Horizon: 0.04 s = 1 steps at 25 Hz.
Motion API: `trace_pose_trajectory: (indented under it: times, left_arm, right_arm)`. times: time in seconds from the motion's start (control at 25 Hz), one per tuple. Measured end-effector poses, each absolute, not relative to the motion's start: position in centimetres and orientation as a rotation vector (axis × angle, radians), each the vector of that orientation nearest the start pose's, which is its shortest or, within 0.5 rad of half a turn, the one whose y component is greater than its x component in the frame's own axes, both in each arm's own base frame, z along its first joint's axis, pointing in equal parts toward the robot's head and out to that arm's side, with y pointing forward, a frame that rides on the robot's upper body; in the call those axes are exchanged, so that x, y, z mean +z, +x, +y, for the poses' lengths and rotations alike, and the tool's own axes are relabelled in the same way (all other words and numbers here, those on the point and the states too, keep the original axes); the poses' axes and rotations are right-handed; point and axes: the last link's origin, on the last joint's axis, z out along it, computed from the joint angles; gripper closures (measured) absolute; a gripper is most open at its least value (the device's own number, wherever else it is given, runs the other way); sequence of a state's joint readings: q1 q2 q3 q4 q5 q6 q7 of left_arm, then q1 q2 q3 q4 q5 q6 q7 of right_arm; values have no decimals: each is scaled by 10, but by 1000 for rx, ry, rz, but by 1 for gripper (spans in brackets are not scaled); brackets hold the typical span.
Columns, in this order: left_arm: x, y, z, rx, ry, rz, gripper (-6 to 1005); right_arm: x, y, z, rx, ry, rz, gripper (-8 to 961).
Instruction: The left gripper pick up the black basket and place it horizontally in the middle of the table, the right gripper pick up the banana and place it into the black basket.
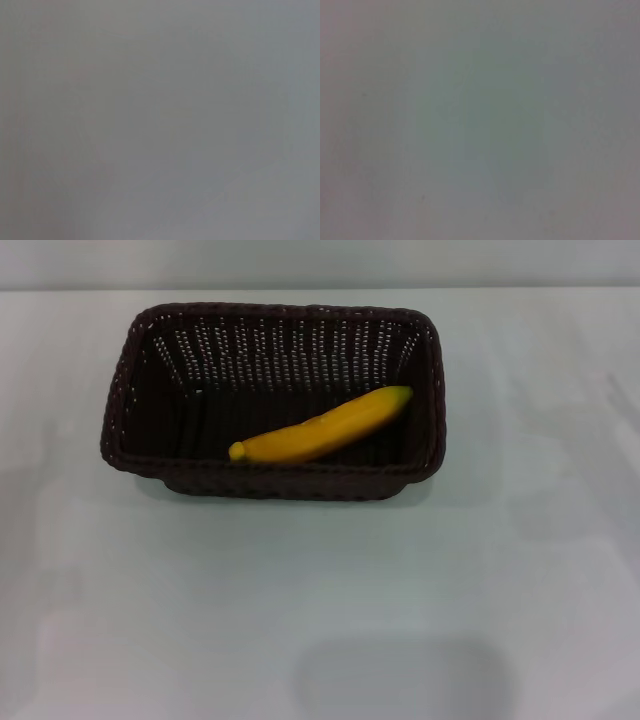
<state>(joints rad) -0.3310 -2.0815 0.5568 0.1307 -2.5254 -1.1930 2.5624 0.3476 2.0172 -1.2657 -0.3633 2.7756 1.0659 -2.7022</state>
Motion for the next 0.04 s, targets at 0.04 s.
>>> trace_pose_trajectory:
  times: [0.04]
  left_arm:
    - [63, -406, 289, -837, -1145, -824, 129]
  right_arm:
    - [53, 340, 349, 723, -1643, 464, 80]
